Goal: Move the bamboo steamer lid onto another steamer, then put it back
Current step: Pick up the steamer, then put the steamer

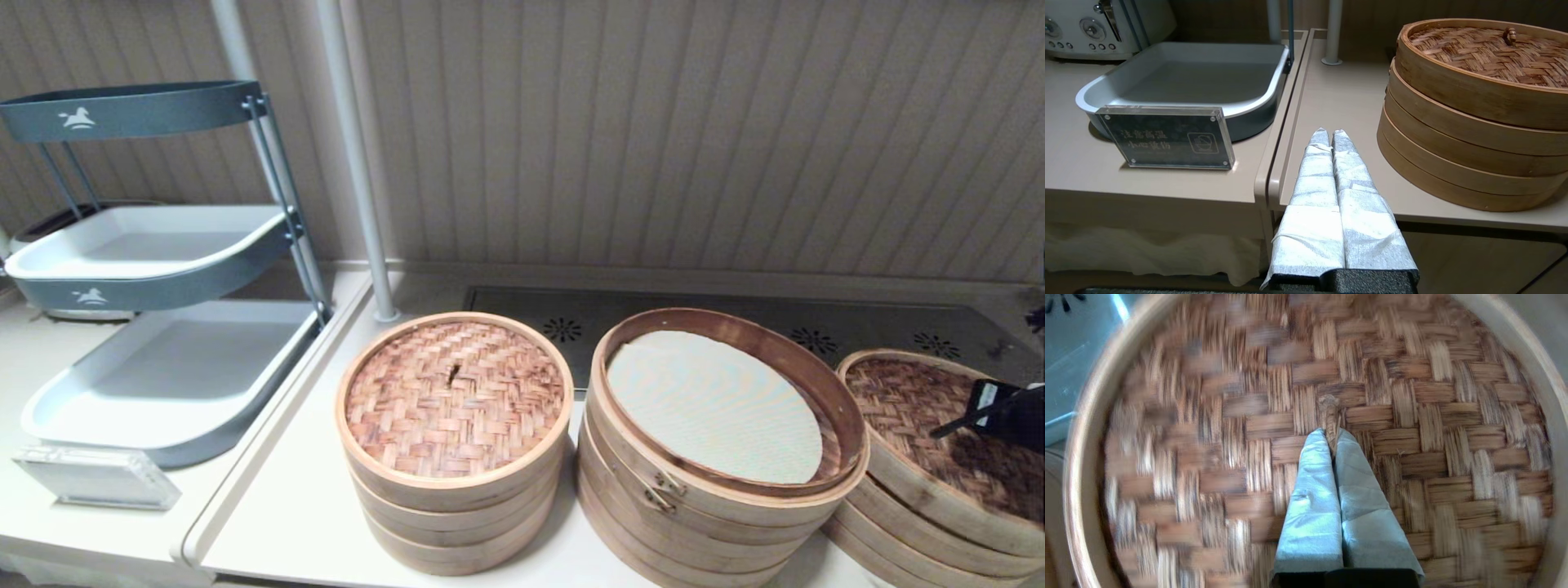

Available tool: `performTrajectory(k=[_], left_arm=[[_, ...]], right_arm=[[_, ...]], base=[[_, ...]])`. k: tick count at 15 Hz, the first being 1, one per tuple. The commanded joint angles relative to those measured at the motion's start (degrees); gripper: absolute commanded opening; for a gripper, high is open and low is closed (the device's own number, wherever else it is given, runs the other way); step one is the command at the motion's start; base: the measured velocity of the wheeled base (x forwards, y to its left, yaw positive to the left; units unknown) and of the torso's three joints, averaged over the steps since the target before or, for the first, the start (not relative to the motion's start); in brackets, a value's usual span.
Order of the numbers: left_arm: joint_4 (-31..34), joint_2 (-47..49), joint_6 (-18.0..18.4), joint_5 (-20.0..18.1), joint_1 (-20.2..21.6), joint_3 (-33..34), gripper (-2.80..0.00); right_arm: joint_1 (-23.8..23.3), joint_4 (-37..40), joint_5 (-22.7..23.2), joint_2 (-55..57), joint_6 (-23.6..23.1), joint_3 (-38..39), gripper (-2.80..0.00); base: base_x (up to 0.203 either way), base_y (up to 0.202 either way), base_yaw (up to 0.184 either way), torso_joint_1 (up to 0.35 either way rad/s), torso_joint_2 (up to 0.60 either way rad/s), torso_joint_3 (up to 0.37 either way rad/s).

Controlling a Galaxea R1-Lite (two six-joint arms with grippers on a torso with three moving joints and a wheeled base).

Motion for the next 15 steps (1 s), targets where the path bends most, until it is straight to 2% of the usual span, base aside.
performTrajectory(k=[1,9,15], left_arm=[[-0.05,-0.09,0.00,0.06,-0.02,1.41,-2.80],[-0.05,-0.09,0.00,0.06,-0.02,1.41,-2.80],[-0.05,-0.09,0.00,-0.02,-0.02,1.41,-2.80]], right_arm=[[-0.26,-0.62,-0.15,-2.05,-0.01,-1.11,-2.80],[-0.08,0.24,-0.16,-5.83,-0.09,-3.67,-2.80],[0.43,7.44,0.10,-9.38,0.23,-9.47,-2.80]], base=[[0.000,0.000,0.000,0.000,0.00,0.000],[0.000,0.000,0.000,0.000,0.00,0.000],[0.000,0.000,0.000,0.000,0.00,0.000]])
